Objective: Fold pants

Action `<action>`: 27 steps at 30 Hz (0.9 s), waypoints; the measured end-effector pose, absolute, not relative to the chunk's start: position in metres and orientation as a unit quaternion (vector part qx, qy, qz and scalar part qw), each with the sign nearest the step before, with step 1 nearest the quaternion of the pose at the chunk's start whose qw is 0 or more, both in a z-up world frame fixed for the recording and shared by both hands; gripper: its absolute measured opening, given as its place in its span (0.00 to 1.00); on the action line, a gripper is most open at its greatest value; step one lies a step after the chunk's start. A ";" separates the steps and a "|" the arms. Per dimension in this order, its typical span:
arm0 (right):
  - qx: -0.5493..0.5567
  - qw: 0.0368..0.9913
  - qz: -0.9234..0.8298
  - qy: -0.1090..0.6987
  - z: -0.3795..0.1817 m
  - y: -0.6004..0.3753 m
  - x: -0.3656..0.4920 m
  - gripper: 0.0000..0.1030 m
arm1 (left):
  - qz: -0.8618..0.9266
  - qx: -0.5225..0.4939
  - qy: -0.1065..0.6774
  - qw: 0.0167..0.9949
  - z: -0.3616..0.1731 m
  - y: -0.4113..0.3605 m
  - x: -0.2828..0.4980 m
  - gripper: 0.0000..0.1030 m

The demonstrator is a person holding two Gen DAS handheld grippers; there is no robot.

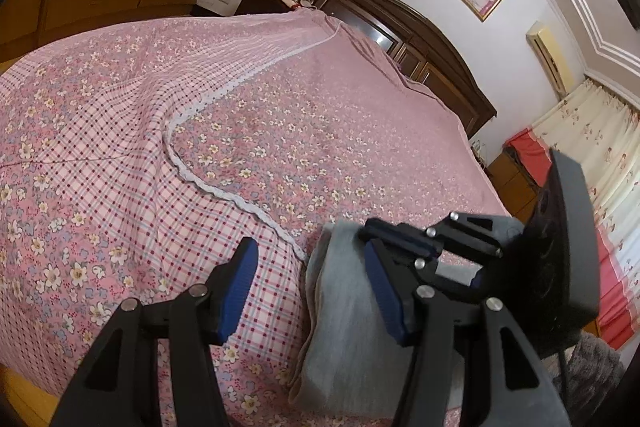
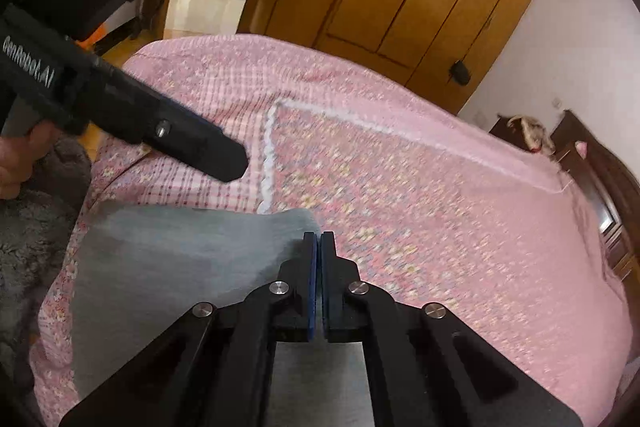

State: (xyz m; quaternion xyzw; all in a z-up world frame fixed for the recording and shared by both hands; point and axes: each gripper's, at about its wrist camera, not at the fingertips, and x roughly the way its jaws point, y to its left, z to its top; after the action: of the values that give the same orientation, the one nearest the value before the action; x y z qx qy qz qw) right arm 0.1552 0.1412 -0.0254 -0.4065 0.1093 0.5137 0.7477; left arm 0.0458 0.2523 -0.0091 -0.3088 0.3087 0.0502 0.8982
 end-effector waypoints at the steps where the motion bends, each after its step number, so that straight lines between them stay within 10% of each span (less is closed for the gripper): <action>1: -0.405 0.751 0.510 0.107 -0.025 0.143 0.157 0.02 | 0.051 -0.304 0.310 0.899 -0.008 0.252 0.046 0.57; 14: -0.317 0.827 0.440 0.146 -0.006 0.111 0.167 0.14 | 0.062 -0.287 0.318 0.902 -0.004 0.239 0.052 0.57; 27: -0.101 0.919 0.251 0.287 0.040 -0.225 0.194 0.29 | 0.069 -0.152 0.380 0.910 0.010 0.141 0.109 0.56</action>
State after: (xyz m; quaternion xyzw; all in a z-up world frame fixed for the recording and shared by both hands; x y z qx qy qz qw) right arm 0.1941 -0.2255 0.0404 -0.1007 0.2867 0.2507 0.9191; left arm 0.1088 0.1412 0.0095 -0.1518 0.3801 0.0689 0.9098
